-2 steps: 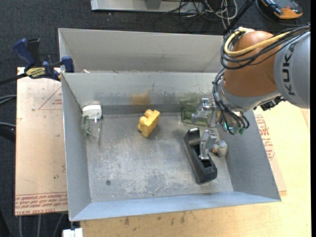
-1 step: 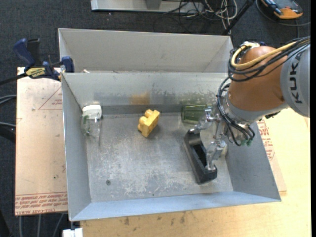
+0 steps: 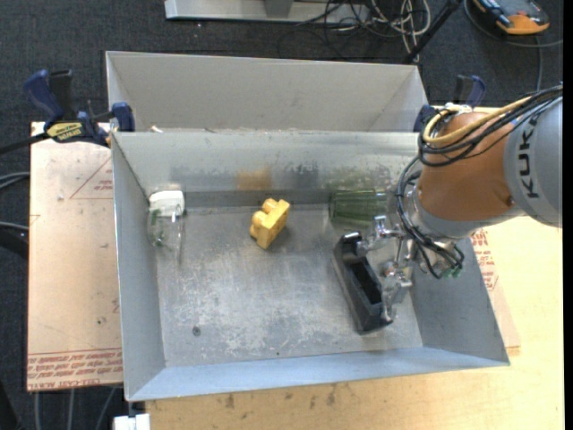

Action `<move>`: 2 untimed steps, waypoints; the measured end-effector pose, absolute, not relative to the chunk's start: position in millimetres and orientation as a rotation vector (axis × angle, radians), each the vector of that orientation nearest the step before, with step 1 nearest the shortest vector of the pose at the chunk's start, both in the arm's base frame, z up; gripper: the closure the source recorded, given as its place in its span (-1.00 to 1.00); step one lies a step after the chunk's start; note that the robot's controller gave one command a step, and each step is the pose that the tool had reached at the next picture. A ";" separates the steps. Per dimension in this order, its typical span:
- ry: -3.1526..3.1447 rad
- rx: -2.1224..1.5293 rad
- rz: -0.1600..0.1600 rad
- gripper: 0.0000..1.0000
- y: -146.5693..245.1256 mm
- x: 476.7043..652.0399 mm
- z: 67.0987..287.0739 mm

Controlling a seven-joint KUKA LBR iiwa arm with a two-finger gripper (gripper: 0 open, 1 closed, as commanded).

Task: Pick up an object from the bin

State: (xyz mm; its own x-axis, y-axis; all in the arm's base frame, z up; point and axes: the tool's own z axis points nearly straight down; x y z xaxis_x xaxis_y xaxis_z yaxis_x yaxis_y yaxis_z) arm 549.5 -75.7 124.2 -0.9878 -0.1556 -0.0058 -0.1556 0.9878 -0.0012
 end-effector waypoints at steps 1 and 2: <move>3.107 -0.254 -0.005 -1.00 -83.3 523.9 114.4; 3.097 -0.385 -0.006 1.00 -62.6 514.1 97.1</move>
Offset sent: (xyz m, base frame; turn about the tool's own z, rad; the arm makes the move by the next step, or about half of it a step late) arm -0.0584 0.0442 -0.0542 -0.1564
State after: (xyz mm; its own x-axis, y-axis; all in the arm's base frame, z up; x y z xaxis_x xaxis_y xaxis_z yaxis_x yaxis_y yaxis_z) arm 514.1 -62.6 97.1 -0.9693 -0.2451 -0.0197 -0.2450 0.9695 -0.0063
